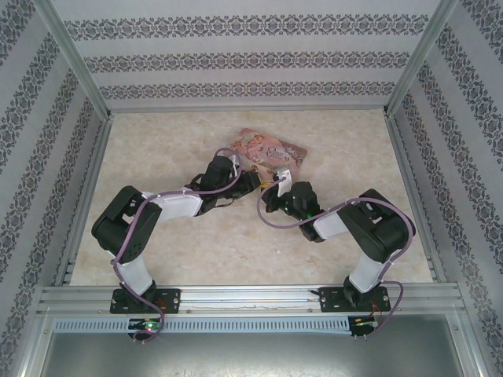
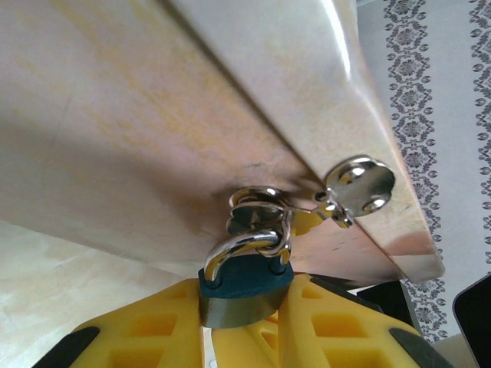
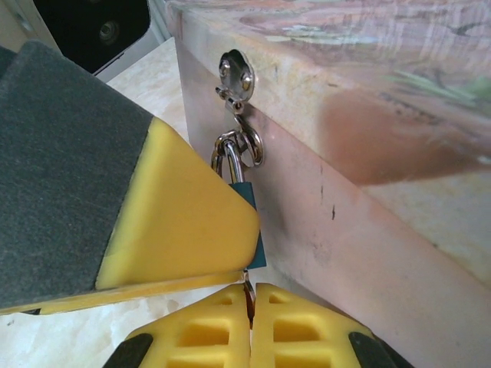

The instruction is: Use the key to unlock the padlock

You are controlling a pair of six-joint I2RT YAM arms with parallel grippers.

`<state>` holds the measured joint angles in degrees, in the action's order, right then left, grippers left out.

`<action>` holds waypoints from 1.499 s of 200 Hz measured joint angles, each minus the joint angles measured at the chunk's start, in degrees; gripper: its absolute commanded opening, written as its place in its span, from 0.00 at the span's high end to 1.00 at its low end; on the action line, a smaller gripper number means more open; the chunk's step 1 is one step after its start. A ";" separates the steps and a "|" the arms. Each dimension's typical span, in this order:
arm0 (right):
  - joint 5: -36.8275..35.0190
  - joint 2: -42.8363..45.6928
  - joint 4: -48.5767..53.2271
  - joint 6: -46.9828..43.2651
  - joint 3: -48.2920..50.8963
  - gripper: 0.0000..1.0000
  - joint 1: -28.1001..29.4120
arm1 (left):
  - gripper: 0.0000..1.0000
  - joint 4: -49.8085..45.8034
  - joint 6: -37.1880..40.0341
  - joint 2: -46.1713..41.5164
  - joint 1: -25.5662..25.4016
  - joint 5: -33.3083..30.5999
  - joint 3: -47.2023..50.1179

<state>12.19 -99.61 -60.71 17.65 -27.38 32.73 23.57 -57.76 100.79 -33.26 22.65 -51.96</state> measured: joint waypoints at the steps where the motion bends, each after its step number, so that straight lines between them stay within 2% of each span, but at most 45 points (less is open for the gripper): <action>1: 0.09 -0.09 -0.09 0.04 0.00 1.00 0.00 | 0.75 -0.02 0.00 0.00 0.00 0.00 0.00; 90: 1.22 -9.38 -6.05 3.04 0.02 1.00 0.13 | 0.74 3.45 -0.63 4.44 0.26 -0.42 2.69; 134: 1.25 -12.24 -8.35 4.13 0.15 1.00 0.13 | 0.63 6.62 -1.09 5.44 0.39 0.28 4.85; 191: 1.22 -12.52 -9.35 5.03 0.44 1.00 0.15 | 0.52 9.99 -0.92 1.07 2.58 1.16 9.92; 242: 3.02 -10.62 -7.19 9.16 0.66 1.00 0.09 | 0.53 16.20 -1.55 -6.99 6.36 1.11 17.14; 300: 6.69 -7.82 -3.72 16.65 0.52 1.00 -0.15 | 0.53 28.30 -8.11 -3.41 7.19 3.06 19.26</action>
<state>18.87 -107.44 -64.42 34.30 -26.85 32.58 51.88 -65.87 97.38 -26.06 25.71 -32.71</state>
